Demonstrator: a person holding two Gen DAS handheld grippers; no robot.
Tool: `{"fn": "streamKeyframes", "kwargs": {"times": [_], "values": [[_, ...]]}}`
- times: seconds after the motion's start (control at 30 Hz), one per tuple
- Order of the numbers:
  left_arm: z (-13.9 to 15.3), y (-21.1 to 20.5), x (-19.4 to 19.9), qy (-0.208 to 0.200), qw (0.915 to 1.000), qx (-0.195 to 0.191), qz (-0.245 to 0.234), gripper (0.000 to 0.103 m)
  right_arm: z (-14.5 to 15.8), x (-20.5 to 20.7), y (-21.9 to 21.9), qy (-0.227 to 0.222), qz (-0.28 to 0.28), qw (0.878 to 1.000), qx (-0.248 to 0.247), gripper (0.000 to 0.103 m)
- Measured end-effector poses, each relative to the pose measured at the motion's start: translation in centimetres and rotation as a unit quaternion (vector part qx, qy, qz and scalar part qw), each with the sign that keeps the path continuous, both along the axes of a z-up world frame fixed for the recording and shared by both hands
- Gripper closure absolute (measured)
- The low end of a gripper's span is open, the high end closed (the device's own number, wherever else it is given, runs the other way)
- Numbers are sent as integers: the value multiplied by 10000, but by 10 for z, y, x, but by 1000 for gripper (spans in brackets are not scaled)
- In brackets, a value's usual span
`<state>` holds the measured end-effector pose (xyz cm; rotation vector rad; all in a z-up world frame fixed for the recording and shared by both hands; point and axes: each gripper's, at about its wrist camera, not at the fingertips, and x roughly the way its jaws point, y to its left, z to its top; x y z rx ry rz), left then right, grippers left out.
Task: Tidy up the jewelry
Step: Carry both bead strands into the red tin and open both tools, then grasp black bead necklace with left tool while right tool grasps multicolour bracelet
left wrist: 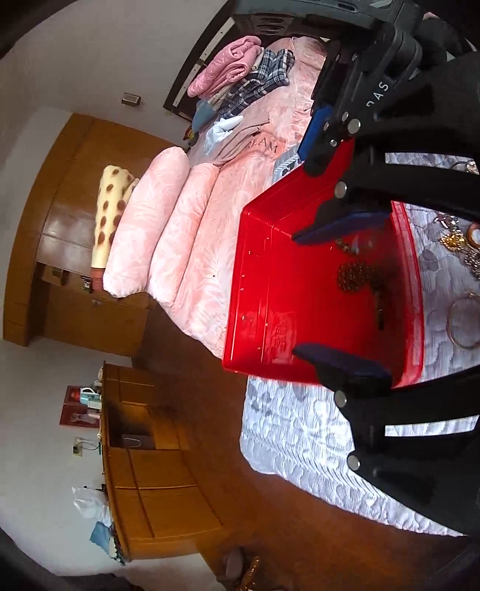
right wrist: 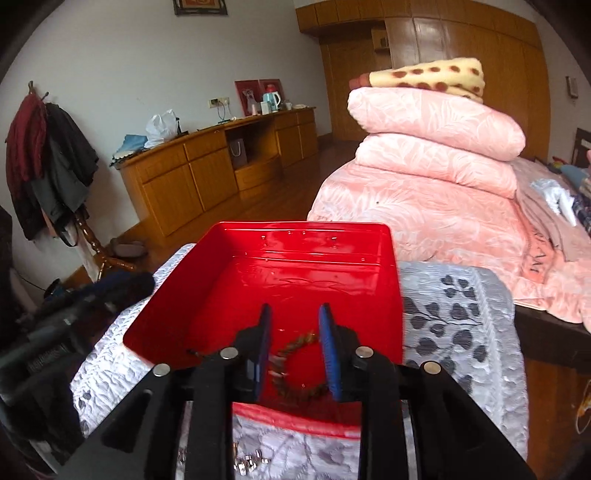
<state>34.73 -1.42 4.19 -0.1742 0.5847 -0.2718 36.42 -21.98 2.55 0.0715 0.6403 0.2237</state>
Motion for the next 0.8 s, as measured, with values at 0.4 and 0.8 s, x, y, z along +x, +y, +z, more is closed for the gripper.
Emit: {"fn": "streamKeyframes", "kwargs": {"times": [0.4, 0.8], "values": [[-5, 37, -103, -462, 9952, 580, 639, 20, -14, -107, -13, -373, -301, 9988, 73, 56], [-55, 35, -128, 395, 9947, 845, 445, 20, -53, -138, -19, 392, -480, 9969, 479, 55]]}}
